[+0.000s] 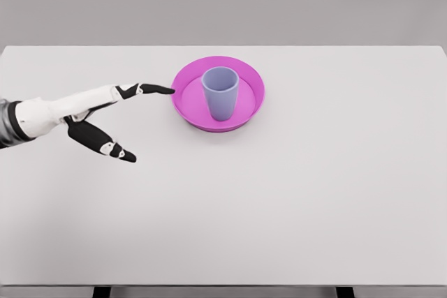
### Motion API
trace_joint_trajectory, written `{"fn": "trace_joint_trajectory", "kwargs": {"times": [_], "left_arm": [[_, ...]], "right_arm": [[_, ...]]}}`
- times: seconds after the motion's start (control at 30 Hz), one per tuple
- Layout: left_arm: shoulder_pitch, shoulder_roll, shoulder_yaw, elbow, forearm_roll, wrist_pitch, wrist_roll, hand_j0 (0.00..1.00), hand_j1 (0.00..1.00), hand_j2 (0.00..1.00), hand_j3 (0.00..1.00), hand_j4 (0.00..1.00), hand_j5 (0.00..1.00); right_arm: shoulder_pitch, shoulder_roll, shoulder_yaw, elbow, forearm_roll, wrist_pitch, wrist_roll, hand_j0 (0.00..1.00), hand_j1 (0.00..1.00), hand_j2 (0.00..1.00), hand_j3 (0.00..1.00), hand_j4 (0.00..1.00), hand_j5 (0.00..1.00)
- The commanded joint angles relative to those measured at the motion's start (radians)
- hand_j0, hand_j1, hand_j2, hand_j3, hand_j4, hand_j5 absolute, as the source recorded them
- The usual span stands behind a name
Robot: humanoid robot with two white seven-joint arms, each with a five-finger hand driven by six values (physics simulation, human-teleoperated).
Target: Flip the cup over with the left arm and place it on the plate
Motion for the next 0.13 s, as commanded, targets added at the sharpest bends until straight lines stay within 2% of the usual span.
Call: {"fn": "trace_joint_trajectory", "kwargs": {"times": [0.0,0.1], "left_arm": [[0.002,0.02,-0.001,-0.003,0.007,0.002,0.0,1.0,1.0,1.0,1.0,1.0,1.0],[0.005,0.027,0.0,-0.002,0.007,0.002,0.0,1.0,1.0,1.0,1.0,1.0,1.0]], "right_arm": [[0.0,0.0,0.0,0.0,0.002,0.0,0.0,1.0,1.0,1.0,1.0,1.0,1.0],[0.0,0.0,0.0,0.0,0.0,0.0,0.0,1.0,1.0,1.0,1.0,1.0,1.0]]}}
